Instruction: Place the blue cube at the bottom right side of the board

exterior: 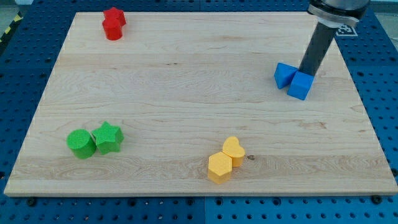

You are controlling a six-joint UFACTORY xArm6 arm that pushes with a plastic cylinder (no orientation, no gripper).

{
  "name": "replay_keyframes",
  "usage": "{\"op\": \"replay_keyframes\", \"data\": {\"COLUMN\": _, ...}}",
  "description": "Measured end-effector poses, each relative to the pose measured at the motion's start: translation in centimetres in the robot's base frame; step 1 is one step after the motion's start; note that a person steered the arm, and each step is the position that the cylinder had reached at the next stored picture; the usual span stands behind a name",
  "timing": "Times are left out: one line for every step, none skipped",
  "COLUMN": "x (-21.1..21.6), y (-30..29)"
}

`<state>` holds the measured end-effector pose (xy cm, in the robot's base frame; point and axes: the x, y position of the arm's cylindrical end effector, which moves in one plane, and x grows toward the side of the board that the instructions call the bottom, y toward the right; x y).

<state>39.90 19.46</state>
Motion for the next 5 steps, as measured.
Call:
{"op": "replay_keyframes", "data": {"x": -0.1, "y": -2.4}}
{"op": "replay_keyframes", "data": {"x": 0.6, "y": -2.9}}
{"op": "replay_keyframes", "data": {"x": 4.3, "y": -2.5}}
{"op": "replay_keyframes", "data": {"x": 7.8, "y": -1.3}}
{"op": "replay_keyframes", "data": {"x": 9.1, "y": 1.1}}
